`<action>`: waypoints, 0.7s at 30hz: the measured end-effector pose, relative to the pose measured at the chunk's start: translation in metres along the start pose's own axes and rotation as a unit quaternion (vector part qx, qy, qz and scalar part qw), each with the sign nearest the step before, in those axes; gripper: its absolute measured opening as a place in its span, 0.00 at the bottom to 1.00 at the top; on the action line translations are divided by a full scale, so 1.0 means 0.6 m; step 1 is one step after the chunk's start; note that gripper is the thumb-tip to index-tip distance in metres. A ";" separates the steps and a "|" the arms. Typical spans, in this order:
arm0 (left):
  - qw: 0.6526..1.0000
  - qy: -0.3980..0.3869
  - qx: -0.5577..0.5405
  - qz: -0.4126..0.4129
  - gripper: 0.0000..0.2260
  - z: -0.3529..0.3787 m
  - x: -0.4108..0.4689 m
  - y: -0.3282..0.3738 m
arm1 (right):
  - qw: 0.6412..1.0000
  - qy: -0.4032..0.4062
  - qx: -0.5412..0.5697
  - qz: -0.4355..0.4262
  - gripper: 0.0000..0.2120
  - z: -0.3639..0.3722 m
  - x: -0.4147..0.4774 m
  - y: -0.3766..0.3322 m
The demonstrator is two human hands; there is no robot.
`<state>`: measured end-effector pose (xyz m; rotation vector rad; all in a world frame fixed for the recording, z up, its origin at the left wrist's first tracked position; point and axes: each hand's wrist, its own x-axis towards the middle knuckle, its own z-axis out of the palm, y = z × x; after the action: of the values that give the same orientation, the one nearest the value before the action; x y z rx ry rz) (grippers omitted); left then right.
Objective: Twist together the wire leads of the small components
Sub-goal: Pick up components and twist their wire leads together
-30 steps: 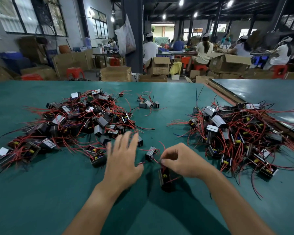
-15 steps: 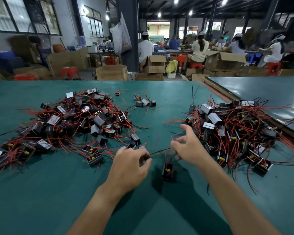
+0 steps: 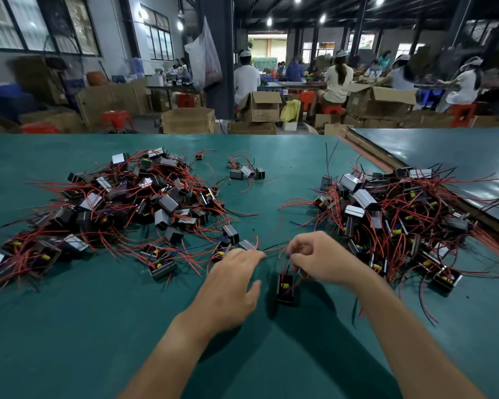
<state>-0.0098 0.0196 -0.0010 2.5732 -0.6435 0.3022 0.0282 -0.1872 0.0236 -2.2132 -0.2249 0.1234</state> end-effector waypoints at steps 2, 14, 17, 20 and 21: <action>1.000 -0.002 0.002 0.007 0.20 0.001 0.002 -0.002 | 0.999 -0.010 0.038 -0.001 0.10 -0.006 -0.005 -0.007; 0.993 -0.043 0.097 -0.052 0.26 0.003 0.003 -0.028 | 0.977 -0.190 0.092 -0.023 0.11 -0.013 -0.024 -0.015; 0.991 -0.037 0.111 -0.064 0.24 0.004 0.004 -0.028 | 0.983 -0.173 0.053 -0.028 0.06 0.003 -0.025 -0.015; 0.990 -0.034 0.115 -0.074 0.21 0.006 0.008 -0.028 | 0.992 -0.118 -0.016 -0.047 0.11 0.019 -0.015 -0.013; 0.990 -0.031 0.112 -0.079 0.20 0.005 0.009 -0.027 | 0.994 -0.084 -0.034 -0.056 0.13 0.021 -0.011 -0.012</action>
<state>0.0033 0.0288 -0.0083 2.8397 -0.4436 0.2547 0.0189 -0.1747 0.0216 -2.2525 -0.4515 0.2434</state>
